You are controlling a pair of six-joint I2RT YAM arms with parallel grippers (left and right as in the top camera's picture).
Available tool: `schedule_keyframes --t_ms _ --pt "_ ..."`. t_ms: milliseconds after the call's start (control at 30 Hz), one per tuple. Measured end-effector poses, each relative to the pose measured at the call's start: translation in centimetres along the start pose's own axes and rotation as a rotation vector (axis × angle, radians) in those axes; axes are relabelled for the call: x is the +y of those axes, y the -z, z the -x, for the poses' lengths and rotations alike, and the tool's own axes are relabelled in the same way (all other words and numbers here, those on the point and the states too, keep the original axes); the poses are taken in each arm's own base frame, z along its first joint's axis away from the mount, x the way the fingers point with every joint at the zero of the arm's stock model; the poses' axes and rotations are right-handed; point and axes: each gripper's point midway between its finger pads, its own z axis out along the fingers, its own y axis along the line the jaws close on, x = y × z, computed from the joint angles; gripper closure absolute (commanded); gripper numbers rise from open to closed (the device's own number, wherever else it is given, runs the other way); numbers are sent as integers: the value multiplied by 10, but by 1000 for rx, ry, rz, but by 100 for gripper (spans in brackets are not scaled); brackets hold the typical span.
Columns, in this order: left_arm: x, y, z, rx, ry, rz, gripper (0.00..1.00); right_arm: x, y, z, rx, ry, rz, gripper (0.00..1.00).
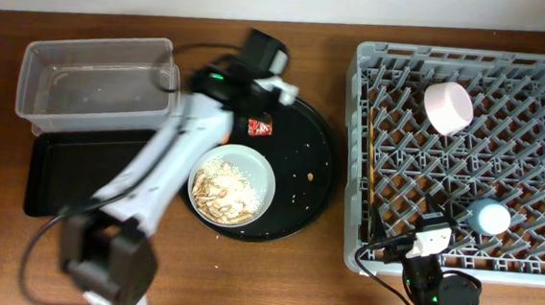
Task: Sort waste into correct bins and load items into the dishwasher rack
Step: 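Grasp the white tissue with the left gripper and drop it in the clear bin, then grasp the red wrapper with the left gripper and drop it in the clear bin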
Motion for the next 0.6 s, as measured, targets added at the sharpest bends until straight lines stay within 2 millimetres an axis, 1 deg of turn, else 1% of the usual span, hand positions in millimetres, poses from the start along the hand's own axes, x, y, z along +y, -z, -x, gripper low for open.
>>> schedule_keyframes --t_ms 33,67,100,133,167,200,233,267,300,333,367,400,433,533,567,600 --pt "51 34 14 -66 103 80 100 0 0 0 0 -1 0 2" --pt "85 47 18 -92 175 136 100 0 0 0 0 0 0 2" --pt "108 51 15 -90 226 170 100 0 0 0 0 0 0 2" --pt "163 53 3 -70 338 255 100 0 0 0 0 0 0 2" --pt "193 51 -6 -56 399 297 96 0 0 0 0 0 0 2" --pt "216 46 -12 -47 441 330 67 0 0 0 0 0 0 2" --pt "233 39 -17 -42 473 354 38 0 0 0 0 0 0 2" --pt "245 26 -22 -27 488 366 22 0 0 0 0 0 0 2" --pt "250 11 -28 -2 497 368 19 0 0 0 0 0 0 2" --pt "247 7 -28 4 494 352 18 0 0 0 0 -1 0 2" --pt "241 7 -24 -3 487 329 20 0 0 0 0 0 0 2" --pt "233 7 -17 -16 475 310 26 0 0 0 0 -1 0 2" --pt "219 4 -12 -18 454 278 26 0 0 0 0 0 0 2" --pt "144 -11 6 -16 326 120 27 0 0 0 0 0 0 2" --pt "109 -23 10 -6 246 64 28 0 0 0 0 0 0 2" --pt "71 -48 10 16 156 10 28 0 0 0 0 0 0 2"
